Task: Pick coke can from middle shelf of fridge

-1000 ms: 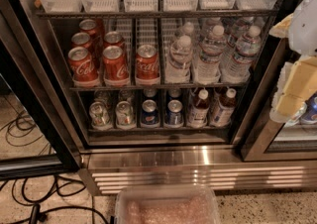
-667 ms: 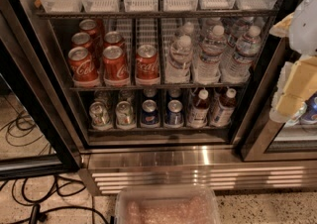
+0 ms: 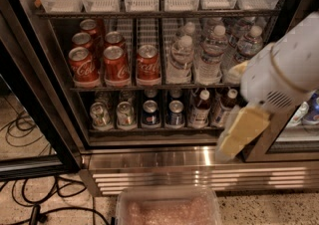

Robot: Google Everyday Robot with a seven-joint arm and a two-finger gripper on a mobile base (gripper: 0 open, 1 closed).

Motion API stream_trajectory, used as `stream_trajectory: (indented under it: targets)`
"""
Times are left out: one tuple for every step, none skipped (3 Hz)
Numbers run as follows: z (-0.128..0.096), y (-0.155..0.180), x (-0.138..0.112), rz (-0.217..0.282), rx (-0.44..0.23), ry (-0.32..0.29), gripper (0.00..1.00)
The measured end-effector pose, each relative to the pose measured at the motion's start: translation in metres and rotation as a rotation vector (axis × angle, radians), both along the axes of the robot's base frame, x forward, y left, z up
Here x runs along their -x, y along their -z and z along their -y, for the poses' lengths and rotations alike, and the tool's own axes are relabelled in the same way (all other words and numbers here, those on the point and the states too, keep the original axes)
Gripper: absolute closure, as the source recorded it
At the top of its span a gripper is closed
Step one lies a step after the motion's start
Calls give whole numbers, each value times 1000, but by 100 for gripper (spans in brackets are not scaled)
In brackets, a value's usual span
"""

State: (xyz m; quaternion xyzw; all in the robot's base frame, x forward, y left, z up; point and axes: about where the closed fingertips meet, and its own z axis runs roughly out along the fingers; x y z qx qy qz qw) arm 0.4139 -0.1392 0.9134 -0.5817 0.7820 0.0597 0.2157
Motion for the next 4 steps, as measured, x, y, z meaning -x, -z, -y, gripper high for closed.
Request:
stream_trajectory:
  targets:
    - [-54, 49, 27, -73, -136, -33, 0]
    - [-54, 49, 27, -73, -136, -33, 0]
    - [-59, 62, 29, -72, -196, 1, 0]
    - [-68, 88, 40, -63, -261, 121, 0]
